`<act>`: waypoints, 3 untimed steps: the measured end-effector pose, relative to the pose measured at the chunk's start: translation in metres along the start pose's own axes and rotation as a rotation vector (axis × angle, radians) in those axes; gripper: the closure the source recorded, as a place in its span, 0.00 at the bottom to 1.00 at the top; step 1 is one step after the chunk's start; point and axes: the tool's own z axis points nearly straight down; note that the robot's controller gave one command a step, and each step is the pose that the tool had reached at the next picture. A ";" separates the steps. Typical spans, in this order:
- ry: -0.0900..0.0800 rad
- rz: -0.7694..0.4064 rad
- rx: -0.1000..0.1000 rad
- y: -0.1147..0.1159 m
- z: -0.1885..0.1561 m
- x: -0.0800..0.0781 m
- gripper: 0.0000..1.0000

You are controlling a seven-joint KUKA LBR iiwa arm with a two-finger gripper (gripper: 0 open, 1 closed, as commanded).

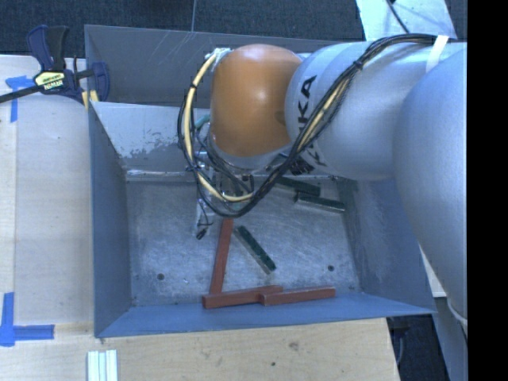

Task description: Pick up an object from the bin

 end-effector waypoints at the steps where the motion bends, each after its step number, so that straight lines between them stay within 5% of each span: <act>1: -0.003 -0.317 0.000 0.010 0.097 0.035 0.00; 2: -0.015 -0.692 0.004 -0.061 0.007 -0.031 0.00; 3: -0.004 -0.893 0.001 -0.063 0.053 -0.044 0.00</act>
Offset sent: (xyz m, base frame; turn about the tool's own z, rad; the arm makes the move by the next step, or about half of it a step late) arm -0.0354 0.0108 -0.0960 -0.3182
